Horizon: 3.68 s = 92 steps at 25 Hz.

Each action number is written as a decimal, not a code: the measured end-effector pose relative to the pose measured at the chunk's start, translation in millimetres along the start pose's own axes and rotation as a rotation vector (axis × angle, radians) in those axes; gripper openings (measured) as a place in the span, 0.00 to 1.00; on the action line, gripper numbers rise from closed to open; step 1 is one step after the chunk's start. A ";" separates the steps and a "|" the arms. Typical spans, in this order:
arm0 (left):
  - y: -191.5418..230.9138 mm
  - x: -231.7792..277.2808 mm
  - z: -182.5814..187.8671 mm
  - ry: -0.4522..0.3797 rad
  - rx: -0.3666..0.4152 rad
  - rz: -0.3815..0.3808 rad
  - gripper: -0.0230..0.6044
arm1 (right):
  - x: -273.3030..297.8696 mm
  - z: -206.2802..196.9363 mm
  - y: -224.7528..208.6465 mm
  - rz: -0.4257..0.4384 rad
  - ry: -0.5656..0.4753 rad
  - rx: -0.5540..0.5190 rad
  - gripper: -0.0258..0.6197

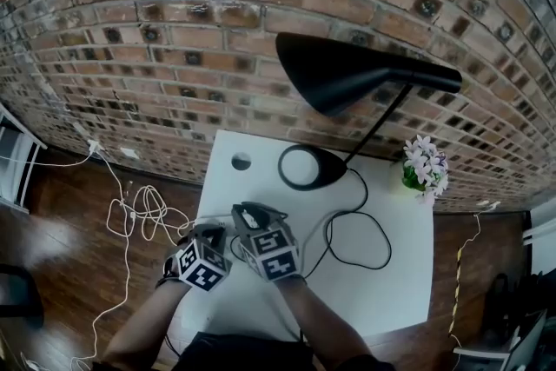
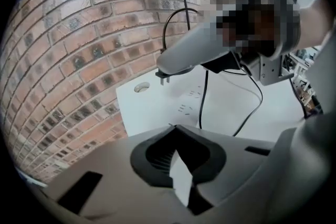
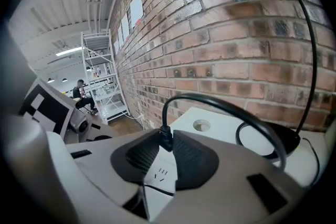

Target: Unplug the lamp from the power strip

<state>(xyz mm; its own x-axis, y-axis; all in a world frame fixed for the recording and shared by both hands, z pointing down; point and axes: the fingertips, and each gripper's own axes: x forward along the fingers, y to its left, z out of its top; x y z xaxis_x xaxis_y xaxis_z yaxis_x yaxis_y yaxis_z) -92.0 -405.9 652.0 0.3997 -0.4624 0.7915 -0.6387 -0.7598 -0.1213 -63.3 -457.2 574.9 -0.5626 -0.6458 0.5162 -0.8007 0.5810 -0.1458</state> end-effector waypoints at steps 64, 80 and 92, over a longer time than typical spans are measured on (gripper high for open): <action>82.0 -9.0 2.7 -0.110 -0.322 -0.007 0.04 | 130.9 -1.2 -108.8 -0.046 0.272 0.017 0.24; 83.8 -12.5 -0.9 -0.115 -0.326 0.000 0.04 | 137.2 -7.6 -114.5 -0.124 0.325 -0.191 0.28; 80.2 -10.7 3.2 -0.129 -0.338 -0.031 0.04 | 120.8 -25.4 -100.7 -0.017 0.508 -0.107 0.29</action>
<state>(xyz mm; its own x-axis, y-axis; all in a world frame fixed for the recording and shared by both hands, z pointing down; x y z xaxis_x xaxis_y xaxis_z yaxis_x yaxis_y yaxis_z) -145.4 -463.4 631.8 0.4880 -0.5116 0.7072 -0.7975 -0.5906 0.1231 -45.4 -581.1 673.4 -0.3579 -0.3490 0.8661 -0.7680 0.6375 -0.0605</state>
